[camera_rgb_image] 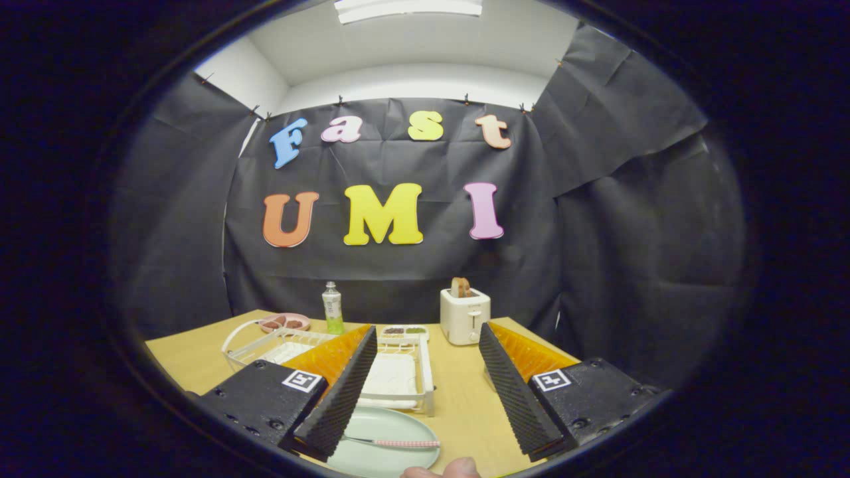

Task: Take the plate from the dish rack, then take the spoon from the basket and place it into the plate.

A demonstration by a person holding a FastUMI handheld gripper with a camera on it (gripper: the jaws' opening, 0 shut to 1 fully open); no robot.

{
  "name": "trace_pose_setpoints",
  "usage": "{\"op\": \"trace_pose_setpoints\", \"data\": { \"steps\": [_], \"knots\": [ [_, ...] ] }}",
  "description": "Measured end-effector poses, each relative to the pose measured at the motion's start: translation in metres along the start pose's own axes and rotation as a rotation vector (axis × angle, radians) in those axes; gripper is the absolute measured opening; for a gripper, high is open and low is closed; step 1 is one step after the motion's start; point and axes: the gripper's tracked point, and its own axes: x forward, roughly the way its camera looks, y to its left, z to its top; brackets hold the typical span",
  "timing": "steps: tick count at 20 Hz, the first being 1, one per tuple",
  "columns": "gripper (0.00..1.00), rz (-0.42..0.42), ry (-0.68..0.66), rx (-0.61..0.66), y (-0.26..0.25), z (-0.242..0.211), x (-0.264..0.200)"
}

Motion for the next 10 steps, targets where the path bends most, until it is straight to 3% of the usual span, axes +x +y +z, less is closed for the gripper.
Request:
{"op": "trace_pose_setpoints", "data": {
  "steps": [3, 10],
  "knots": [
    [1.0, -0.013, -0.031, -0.033, -0.006, 0.004, -0.016],
    [1.0, 0.005, 0.024, 0.029, -0.014, -0.017, -0.031]
  ]
}}
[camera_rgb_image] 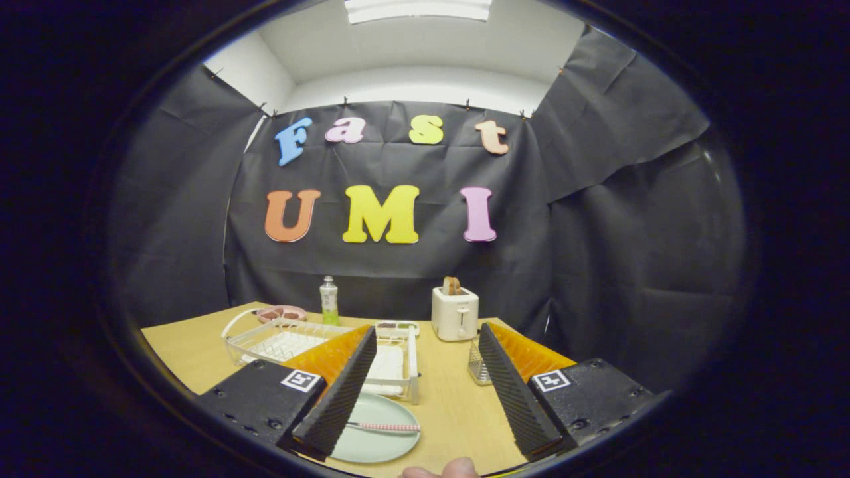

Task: Take the plate from the dish rack, then take the spoon from the basket and place it into the plate.

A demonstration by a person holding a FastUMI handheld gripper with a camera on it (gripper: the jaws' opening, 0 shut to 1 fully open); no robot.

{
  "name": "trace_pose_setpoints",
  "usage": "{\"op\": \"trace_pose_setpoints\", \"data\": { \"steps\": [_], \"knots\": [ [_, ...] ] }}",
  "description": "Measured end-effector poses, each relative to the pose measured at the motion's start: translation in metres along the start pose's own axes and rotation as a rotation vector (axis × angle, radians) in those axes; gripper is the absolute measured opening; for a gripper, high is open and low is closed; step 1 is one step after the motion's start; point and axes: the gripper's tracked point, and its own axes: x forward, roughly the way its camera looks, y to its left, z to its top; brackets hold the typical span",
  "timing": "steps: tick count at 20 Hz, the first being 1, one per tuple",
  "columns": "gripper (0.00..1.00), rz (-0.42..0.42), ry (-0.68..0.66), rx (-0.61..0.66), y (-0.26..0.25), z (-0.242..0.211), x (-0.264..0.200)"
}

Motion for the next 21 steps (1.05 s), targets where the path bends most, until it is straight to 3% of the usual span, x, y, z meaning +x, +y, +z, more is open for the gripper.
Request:
{"op": "trace_pose_setpoints", "data": {
  "steps": [5, 21],
  "knots": [
    [1.0, -0.047, 0.023, 0.032, -0.015, -0.009, 0.003],
    [1.0, -0.064, 0.013, 0.043, -0.013, -0.004, 0.003]
  ]
}}
